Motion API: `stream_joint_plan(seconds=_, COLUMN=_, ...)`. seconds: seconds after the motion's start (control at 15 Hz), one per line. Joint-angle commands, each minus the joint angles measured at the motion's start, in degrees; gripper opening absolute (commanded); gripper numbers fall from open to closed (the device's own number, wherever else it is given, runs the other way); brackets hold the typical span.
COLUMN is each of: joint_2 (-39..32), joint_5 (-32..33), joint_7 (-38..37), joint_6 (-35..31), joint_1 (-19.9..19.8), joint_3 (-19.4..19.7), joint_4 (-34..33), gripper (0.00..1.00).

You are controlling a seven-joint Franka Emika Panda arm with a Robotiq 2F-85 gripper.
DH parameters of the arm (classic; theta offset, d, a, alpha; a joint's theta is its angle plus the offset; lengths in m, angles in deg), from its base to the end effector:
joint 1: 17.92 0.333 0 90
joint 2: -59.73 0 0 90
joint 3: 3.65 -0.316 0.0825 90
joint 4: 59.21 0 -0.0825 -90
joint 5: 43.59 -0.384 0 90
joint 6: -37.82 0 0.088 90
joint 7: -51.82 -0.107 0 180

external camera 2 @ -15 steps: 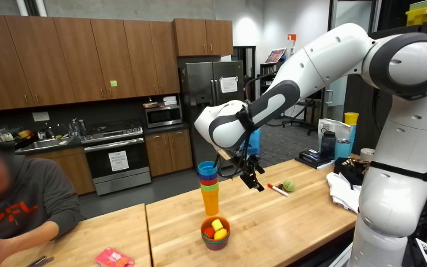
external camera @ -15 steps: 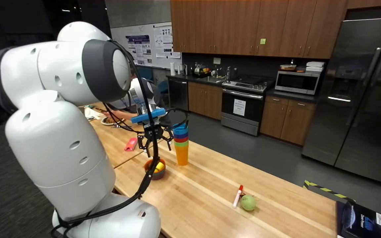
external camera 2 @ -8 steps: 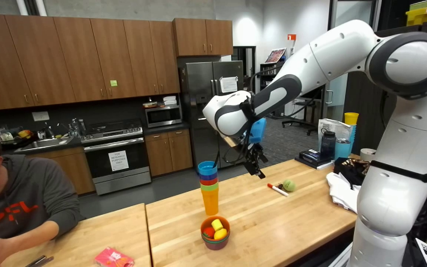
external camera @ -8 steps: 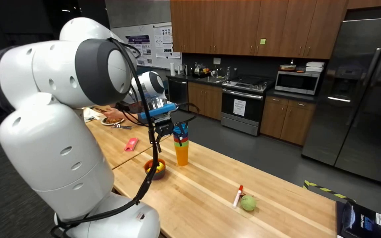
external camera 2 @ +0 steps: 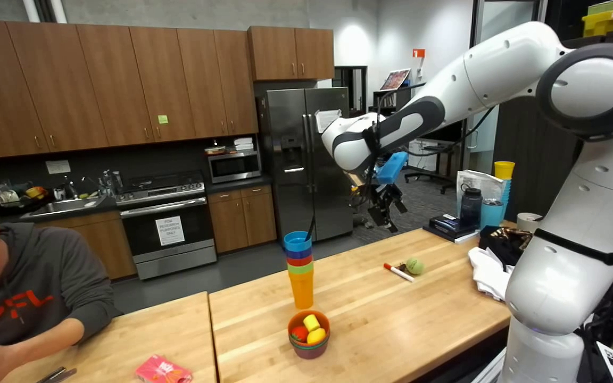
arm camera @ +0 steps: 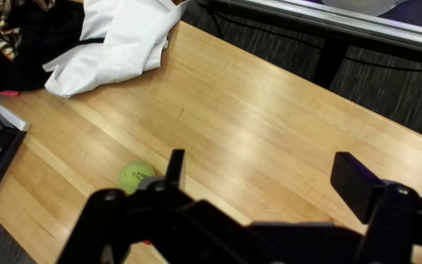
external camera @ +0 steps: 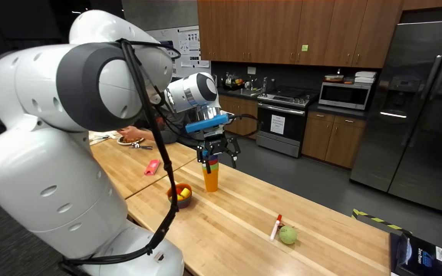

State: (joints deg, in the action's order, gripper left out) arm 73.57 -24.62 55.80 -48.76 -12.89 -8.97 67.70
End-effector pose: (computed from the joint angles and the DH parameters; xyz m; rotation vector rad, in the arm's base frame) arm 0.4230 0.0418 0.4559 2.6704 0.4050 -0.6117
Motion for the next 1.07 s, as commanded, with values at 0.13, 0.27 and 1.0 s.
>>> stream_joint_plan(seconds=0.13, joint_2=-3.23, joint_5=-1.75, joint_7=-0.79, joint_6=1.69, joint_1=-4.11, joint_3=4.57, joint_4=-6.68, gripper=1.0)
stream_joint_plan(seconds=0.27, joint_2=-5.29, joint_5=-3.38, joint_7=-0.35, joint_6=-0.05, joint_1=-5.28, joint_3=6.22, joint_4=-9.93, gripper=1.0)
stream_joint_plan(seconds=1.0, joint_2=-23.62, joint_5=0.3, joint_7=3.62, joint_6=13.04, joint_1=-5.62, joint_3=6.3, joint_4=-29.16, gripper=1.0)
